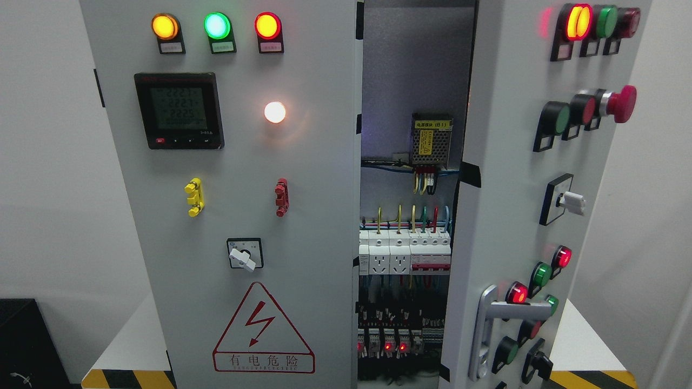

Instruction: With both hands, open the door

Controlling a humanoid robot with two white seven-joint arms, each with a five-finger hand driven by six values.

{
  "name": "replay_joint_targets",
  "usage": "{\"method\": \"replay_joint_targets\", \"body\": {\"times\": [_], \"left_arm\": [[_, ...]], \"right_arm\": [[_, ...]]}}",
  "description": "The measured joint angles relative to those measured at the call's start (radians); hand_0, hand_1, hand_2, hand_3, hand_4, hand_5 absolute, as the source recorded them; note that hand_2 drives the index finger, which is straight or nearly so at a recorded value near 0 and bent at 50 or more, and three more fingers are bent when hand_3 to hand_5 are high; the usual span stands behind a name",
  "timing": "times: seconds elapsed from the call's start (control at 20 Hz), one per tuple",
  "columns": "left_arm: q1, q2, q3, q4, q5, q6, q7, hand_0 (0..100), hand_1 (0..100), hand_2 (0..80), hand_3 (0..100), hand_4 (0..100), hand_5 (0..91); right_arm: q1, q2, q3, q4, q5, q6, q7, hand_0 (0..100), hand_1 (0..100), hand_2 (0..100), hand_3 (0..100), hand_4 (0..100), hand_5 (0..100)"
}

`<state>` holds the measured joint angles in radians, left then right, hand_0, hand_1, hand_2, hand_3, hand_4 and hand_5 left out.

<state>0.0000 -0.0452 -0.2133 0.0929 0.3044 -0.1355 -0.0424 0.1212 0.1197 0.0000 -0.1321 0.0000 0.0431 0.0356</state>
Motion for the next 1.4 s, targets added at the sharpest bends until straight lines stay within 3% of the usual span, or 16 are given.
{"method": "replay_joint_targets", "body": {"times": [0.65,1.25,1.4], "left_arm": [[0.047,0.033,-0.003,-0.003,-0.001,-0.034,0.001,0,0,0.0,0,0,0.0],[0.238,0.087,-0.004,-0.19,-0.001,-0.11,0.003,0,0,0.0,0,0,0.0],[0.264,0.1,-0.004,-0.242,0.0,-0.174,0.006,0,0,0.0,0,0,0.0]], "right_arm": [[0.0,0.0,0.0,0.0,0.0,-0.001,0.0,0,0,0,0,0,0],[0.0,0.0,0.0,0.0,0.0,-0.001,0.0,0,0,0,0,0,0],[0.0,0.0,0.0,0.0,0.0,-0.001,0.0,0,0,0,0,0,0]]}}
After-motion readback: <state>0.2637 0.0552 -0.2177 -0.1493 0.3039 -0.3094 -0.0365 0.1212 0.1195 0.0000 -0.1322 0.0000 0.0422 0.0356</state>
